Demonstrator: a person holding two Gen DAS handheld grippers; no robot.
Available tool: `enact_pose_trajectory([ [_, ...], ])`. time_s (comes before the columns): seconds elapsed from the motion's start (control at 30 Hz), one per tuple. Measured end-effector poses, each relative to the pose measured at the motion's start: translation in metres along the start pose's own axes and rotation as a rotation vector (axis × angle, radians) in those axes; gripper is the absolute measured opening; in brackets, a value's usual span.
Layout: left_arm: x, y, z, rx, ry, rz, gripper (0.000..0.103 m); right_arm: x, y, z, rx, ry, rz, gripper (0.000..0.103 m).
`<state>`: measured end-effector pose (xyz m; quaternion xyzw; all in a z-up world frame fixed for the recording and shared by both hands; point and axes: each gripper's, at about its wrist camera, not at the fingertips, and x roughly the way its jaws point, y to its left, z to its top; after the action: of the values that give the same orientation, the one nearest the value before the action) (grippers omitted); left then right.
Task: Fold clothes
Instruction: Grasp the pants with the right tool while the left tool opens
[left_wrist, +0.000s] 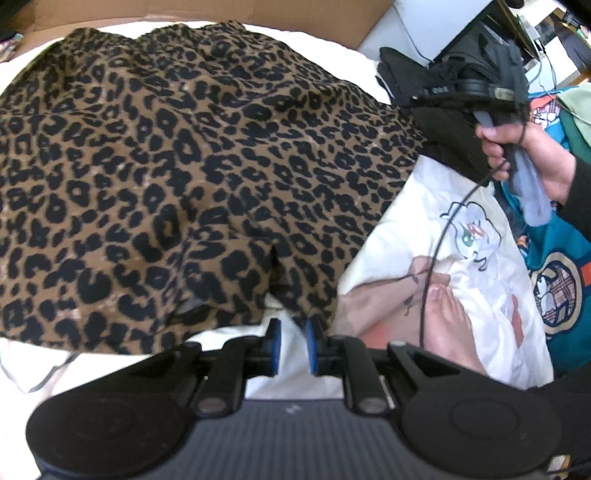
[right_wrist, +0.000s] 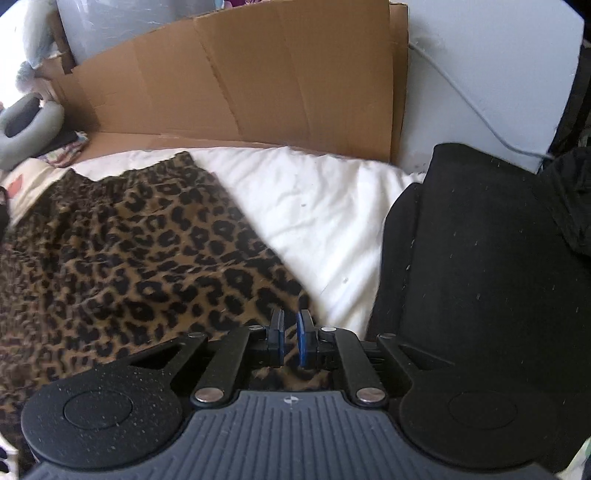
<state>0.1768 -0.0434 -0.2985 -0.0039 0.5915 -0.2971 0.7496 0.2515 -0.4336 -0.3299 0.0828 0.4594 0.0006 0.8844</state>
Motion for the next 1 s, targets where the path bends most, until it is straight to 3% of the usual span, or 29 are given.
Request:
enact_pose_trajectory([
  [0.17,-0.011,0.022,-0.005,-0.06,-0.023,0.042,0.02,-0.015,0.018,-0.01,-0.005,-0.009,0.048,0.006],
  [0.67,-0.051,0.106,-0.011,-0.258,-0.133,0.228,0.021,-0.042,0.113,-0.041,-0.056,0.052,0.292,0.007],
  [0.77,-0.055,0.116,-0.014,-0.293,-0.141,0.232,0.021,-0.044,0.135,-0.047,-0.078,0.087,0.366,0.008],
  [1.0,-0.052,0.112,-0.019,-0.308,-0.158,0.15,0.021,-0.041,0.178,-0.069,-0.127,0.184,0.493,0.013],
])
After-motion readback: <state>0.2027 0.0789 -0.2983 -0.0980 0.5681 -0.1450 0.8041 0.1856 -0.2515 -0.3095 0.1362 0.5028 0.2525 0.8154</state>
